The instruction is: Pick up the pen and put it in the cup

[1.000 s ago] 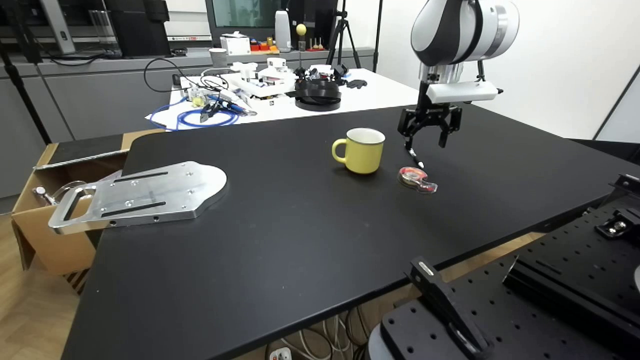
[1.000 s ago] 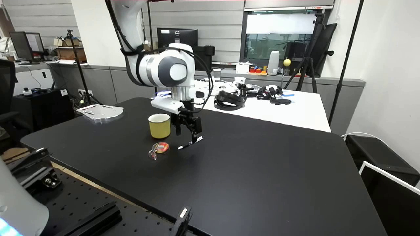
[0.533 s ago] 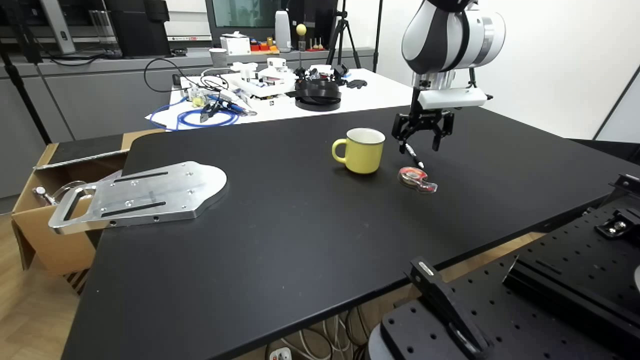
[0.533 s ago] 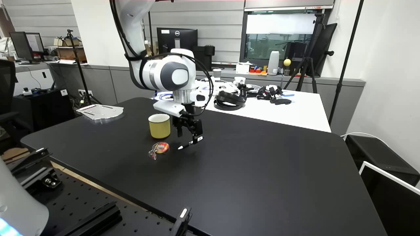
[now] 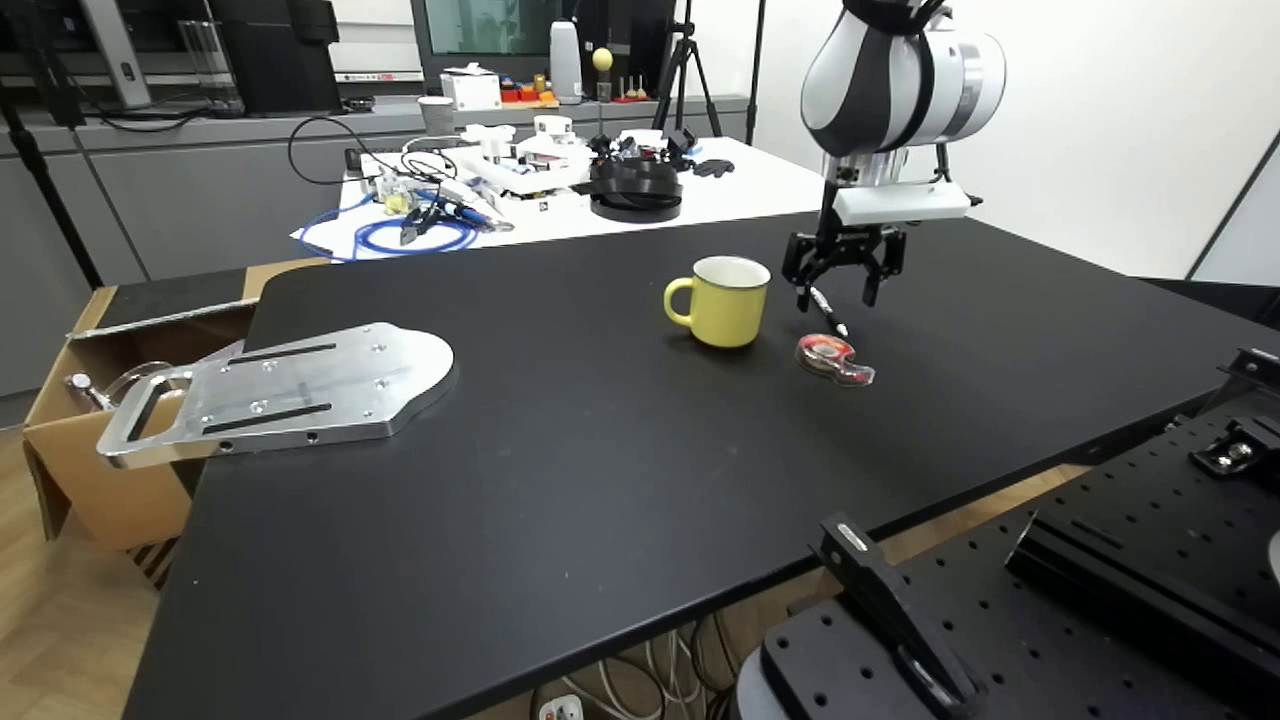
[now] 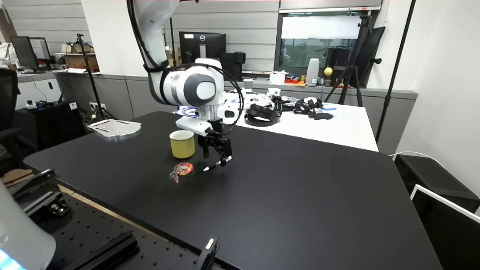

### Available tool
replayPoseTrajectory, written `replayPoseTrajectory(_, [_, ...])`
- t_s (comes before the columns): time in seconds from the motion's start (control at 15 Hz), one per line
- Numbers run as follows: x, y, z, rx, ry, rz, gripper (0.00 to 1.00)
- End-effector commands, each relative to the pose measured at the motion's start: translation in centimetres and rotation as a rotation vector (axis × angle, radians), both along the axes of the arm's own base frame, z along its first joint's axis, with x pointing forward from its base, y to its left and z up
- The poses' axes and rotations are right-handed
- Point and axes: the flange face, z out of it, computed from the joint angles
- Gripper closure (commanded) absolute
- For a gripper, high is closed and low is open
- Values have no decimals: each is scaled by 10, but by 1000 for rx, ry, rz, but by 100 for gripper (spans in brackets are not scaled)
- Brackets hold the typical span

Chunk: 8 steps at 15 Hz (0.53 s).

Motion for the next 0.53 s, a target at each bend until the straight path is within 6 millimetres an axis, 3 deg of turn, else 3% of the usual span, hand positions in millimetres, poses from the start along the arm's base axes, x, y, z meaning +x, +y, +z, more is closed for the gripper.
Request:
replayPoseTrajectory(0.0, [4, -1, -6, -14, -5, -27, 2])
replayPoseTrajectory(0.07, [4, -1, -6, -14, -5, -30, 26])
replayPoseTrajectory(0.2, [3, -2, -8, -17, -3, -31, 30])
replayPoseTrajectory(0.33, [3, -3, -9, -22, 1, -29, 45])
replayPoseTrajectory(0.4, [2, -4, -10, -22, 3, -32, 12])
replayPoseTrajectory(0.47, [2, -4, -11, -24, 5, -34, 11])
